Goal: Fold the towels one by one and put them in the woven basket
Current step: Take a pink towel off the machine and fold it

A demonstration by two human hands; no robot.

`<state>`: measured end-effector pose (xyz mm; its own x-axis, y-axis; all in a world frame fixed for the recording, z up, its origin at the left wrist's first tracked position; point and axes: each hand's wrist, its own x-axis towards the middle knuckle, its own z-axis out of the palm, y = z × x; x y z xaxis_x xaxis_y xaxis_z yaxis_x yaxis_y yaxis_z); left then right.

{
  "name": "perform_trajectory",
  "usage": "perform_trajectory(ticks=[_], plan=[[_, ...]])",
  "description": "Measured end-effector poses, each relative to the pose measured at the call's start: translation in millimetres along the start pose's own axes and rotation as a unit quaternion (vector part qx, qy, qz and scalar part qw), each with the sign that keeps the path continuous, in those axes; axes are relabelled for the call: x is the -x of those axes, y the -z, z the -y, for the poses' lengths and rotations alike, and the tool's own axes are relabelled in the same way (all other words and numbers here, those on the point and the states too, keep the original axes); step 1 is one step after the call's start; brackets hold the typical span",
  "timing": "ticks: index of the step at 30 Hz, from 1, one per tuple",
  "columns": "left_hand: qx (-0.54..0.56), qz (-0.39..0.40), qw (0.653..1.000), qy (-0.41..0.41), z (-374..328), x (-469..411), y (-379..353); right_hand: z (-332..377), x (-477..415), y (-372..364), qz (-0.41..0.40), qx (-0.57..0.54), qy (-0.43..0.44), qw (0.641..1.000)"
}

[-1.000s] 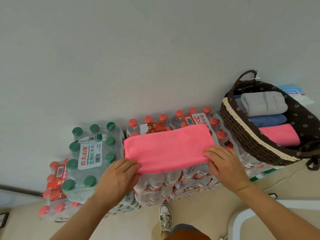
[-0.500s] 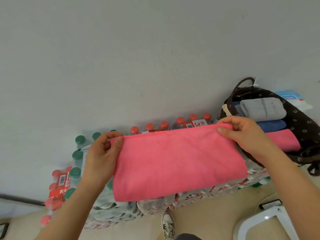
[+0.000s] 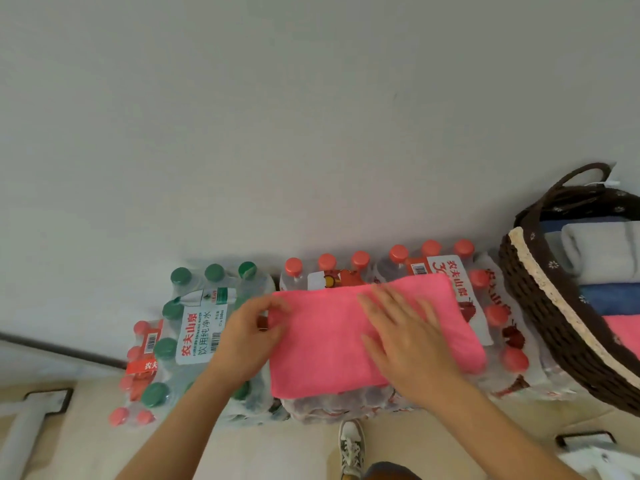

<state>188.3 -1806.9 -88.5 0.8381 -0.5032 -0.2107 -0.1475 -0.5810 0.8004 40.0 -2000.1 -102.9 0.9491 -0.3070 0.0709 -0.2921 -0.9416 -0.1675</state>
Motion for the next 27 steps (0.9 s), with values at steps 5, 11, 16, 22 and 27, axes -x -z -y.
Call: perform_trajectory(ticks=[5, 11, 16, 22, 27], plan=[[-0.055, -0.050, 0.997, 0.035, 6, 3, 7, 32, -6, -29, 0.063, 0.016, 0.045, 0.997], [-0.054, -0.091, 0.992, 0.063, 14, 11, 37, 71, -22, -40, 0.076, -0.004, 0.065, 0.995], [-0.104, -0.120, 0.983, 0.089, 36, 20, 78, 119, -34, -49, 0.072, -0.019, 0.086, 0.993], [-0.142, -0.138, 0.975, 0.097, 63, 25, 122, 207, -34, -35, -0.007, -0.096, 0.091, 0.991], [-0.007, -0.076, 0.992, 0.099, 82, 14, 143, 276, -32, -40, 0.017, -0.102, 0.060, 0.993]])
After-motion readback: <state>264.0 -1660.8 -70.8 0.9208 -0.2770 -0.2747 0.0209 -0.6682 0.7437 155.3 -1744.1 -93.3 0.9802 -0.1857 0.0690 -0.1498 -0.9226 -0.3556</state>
